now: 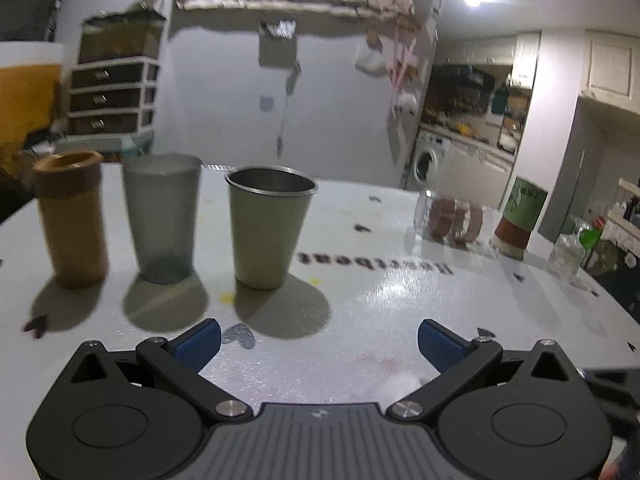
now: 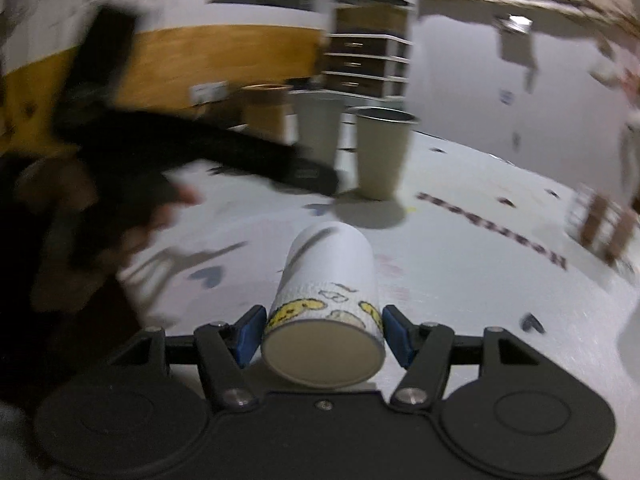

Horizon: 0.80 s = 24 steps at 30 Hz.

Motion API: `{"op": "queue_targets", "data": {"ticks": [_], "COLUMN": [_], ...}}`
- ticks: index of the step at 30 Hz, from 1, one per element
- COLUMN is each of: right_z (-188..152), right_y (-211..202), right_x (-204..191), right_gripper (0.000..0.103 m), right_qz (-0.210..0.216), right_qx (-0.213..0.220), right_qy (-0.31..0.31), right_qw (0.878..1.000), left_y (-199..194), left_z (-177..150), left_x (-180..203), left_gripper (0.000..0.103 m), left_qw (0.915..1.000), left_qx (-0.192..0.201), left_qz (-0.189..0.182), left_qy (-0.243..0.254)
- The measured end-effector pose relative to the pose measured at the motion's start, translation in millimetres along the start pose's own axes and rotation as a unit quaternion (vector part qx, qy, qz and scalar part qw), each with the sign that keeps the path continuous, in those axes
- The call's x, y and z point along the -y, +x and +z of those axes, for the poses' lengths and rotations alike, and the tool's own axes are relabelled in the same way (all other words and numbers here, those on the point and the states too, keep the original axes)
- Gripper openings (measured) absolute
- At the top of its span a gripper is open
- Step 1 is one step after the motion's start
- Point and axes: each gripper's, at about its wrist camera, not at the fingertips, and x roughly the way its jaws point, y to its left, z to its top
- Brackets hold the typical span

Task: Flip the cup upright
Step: 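Lift the paper cup with the right gripper and rotate it toward the left gripper, then grasp the paper cup upright with the left gripper while the right gripper releases it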

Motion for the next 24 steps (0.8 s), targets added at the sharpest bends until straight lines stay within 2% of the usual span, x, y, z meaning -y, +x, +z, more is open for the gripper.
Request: {"op": "queue_targets", "data": {"ticks": [4,8,11,18,24], "right_z": [-7.4,-11.9,-11.7,-17.2,-17.4], "right_y": [-10.2,-17.3,-18.1,-30.9,-21.8], "right_x": [-15.6,-19.8,-15.1,3.1,22.2], "right_gripper": [0.065,0.067,0.076,0.077,0.078], "right_qz": [0.032,0.032,0.004,-0.056,-0.1], "right_qx": [0.013,0.02,0.022,0.031,0.031], "right_qy": [-0.049,-0.061,-0.051,-0.018,0.026], "right_qw": [0.998,0.997,0.998,0.998,0.994], "left_y": [17.2,23.9,24.7,10.5,-5.5], "left_z": [-0.3,-7.4,-13.8,-22.6,-32.7], "left_x": [-2.7,-6.3,-11.7,-23.6,-20.6], "left_gripper": [0.103,0.103,0.103,0.103,0.103], "left_qw": [0.9992,0.9976,0.9963,0.9962,0.996], "left_qx": [-0.035,-0.062,-0.081,-0.084,-0.086], "left_qz": [-0.011,-0.007,-0.01,-0.013,-0.02], "left_qy": [0.012,0.03,0.029,0.014,0.014]}}
